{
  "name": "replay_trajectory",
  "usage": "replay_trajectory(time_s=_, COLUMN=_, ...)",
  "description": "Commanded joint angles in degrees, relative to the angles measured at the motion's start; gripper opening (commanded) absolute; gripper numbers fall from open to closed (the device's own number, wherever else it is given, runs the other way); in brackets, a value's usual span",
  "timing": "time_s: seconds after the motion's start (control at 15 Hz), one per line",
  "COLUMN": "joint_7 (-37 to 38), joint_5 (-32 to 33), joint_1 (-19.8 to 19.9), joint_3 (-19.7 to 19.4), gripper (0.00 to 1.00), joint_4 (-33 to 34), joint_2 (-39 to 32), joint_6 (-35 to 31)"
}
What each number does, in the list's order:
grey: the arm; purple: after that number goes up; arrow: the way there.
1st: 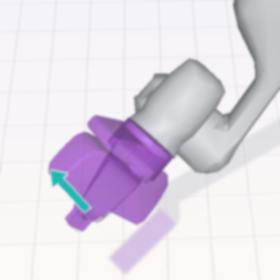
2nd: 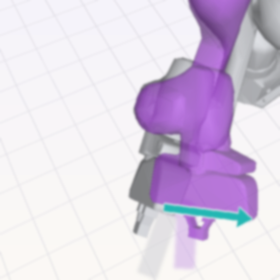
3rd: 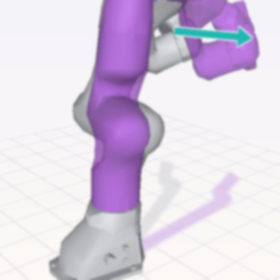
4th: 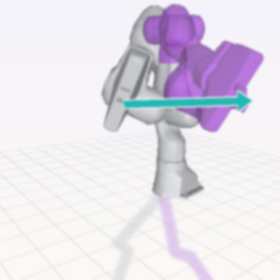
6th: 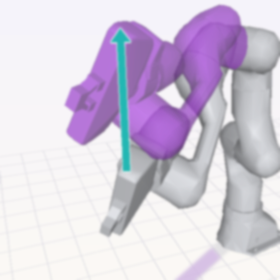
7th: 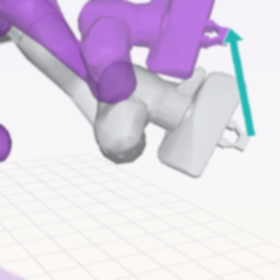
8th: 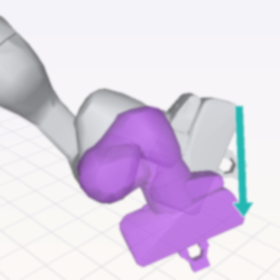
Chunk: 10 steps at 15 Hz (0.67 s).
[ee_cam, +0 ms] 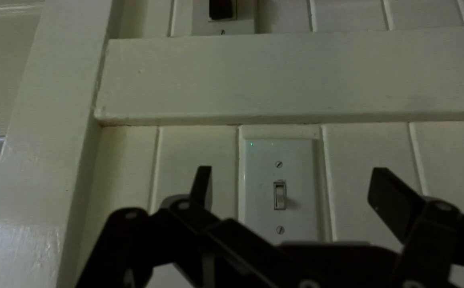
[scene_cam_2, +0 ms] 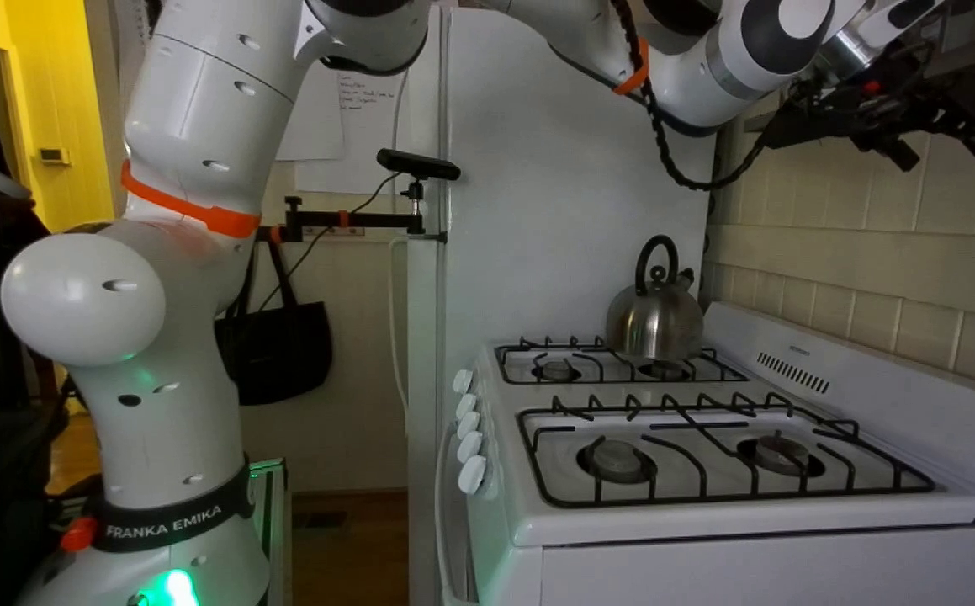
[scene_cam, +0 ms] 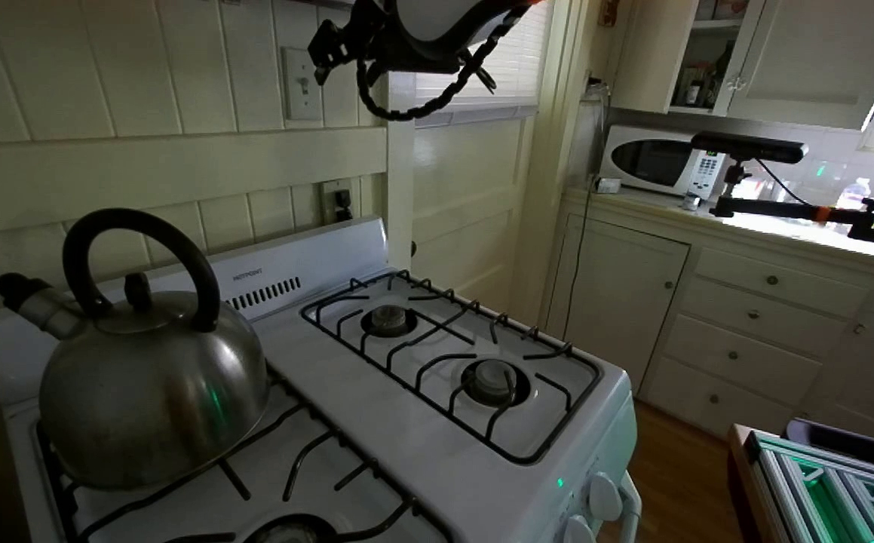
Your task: Push the switch above the stove downwards.
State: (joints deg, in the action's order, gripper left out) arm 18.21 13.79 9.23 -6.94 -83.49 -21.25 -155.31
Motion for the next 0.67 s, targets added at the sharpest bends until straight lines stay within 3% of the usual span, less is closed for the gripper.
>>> replay_trajectory(time_s=0.0, joint_7=-5.1, joint_5=-5.7, joint_1=0.1, joint_3=-0.4, gripper=1.00, joint_4=6.8, joint_2=-5.0, joint_6=-0.3)
replay_trajectory(time_s=0.47, joint_7=-9.8, joint_5=-9.3, joint_1=0.8, joint_3=-0.4, gripper=1.00, joint_4=15.4, joint_2=-10.7, joint_6=0.5)
replay_trajectory(time_s=0.53, joint_7=-10.1, joint_5=-9.5, joint_1=0.9, joint_3=-0.4, gripper=0.96, joint_4=16.4, joint_2=-11.3, joint_6=0.6)
replay_trajectory(time_s=0.6, joint_7=-10.6, joint_5=-9.8, joint_1=1.1, joint_3=-0.3, gripper=0.85, joint_4=17.3, joint_2=-12.0, joint_6=0.7)
